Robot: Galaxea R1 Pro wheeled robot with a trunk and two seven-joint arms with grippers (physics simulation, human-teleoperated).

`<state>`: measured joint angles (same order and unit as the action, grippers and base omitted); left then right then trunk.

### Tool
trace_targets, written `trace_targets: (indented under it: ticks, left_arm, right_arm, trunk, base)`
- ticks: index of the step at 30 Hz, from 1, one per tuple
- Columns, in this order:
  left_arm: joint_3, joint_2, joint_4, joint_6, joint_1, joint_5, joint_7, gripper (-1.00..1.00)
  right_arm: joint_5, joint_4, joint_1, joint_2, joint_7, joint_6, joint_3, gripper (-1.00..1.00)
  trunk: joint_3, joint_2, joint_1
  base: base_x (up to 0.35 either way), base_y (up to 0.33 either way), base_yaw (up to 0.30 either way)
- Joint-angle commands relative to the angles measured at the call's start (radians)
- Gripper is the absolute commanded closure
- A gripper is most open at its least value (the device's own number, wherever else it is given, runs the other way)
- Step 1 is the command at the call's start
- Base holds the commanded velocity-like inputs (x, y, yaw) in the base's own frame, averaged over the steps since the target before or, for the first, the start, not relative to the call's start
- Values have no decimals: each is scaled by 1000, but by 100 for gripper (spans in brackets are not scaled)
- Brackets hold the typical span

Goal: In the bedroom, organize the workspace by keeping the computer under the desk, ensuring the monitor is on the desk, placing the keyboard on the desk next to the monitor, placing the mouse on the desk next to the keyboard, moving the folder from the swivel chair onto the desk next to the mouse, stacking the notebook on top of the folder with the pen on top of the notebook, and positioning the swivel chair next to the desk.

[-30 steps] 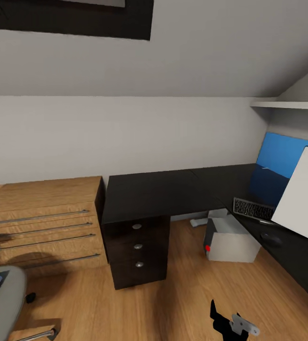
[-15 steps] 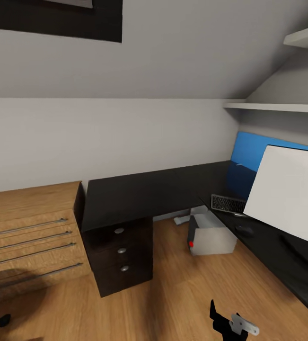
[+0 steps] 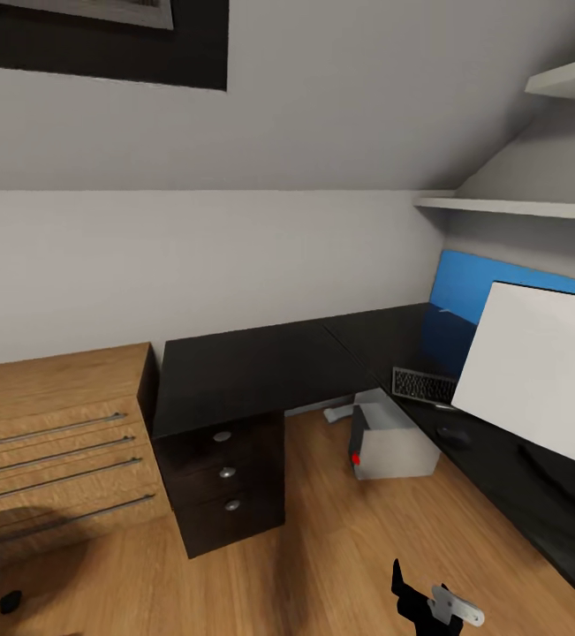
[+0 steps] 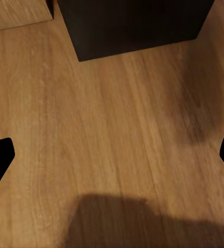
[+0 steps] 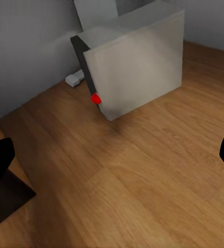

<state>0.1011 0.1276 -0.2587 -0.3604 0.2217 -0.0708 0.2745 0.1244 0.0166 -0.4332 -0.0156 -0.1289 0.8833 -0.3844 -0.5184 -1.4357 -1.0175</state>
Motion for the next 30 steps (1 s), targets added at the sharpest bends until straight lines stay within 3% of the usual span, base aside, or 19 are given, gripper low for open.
trace_targets:
  ticks: [1, 11, 17, 20, 21, 24, 26, 27, 30]
  left_arm:
    - [8, 0, 1, -3, 1, -7, 6, -100]
    - [8, -1, -4, -3, 1, -9, 8, -100]
    - [10, 4, -178, 16, 1, -9, 7, -100]
    - [11, 14, -271, 70, 1, -8, 7, -100]
    - [12, 21, -325, 122, 1, -8, 8, -100]
    - [13, 32, -462, 257, 1, -8, 8, -100]
    - [16, 38, -573, 362, 1, -9, 10, -100]
    - [36, 47, -700, 460, 1, -9, 11, -100]
    - [61, 47, -776, 506, 1, -10, 12, -100]
  right_arm:
    - [11, 2, -1, 0, -10, 3, -2, -100]
    - [4, 1, -1, -3, -12, 6, 1, -100]
    - [-72, -47, -4, -7, 16, 3, 28, -100]
    - [-86, -108, -8, -7, 59, -2, 32, -100]
    - [-89, -146, -9, -7, 86, -16, 34, -100]
    - [-93, -246, -11, -7, 129, -99, 36, -100]
    - [-94, -344, -12, -7, 148, -207, 37, -100]
    - [-97, -482, -13, -7, 161, -379, 39, -100]
    - [-98, -606, -13, -5, 167, -533, 41, -100]
  trunk:
    - [2, 7, 4]
    - [34, 77, 42]
    - [52, 119, 65]
    - [62, 140, 77]
    - [65, 147, 81]
    - [74, 168, 92]
    - [81, 182, 100]
    - [84, 189, 104]
    - [93, 210, 115]
  base:
    - [0, 0, 0]
    - [0, 0, 0]
    - [0, 0, 0]
    - [0, 0, 0]
    - [0, 0, 0]
    - [0, 0, 0]
    - [0, 0, 0]
    - [0, 0, 0]
    - [0, 0, 0]
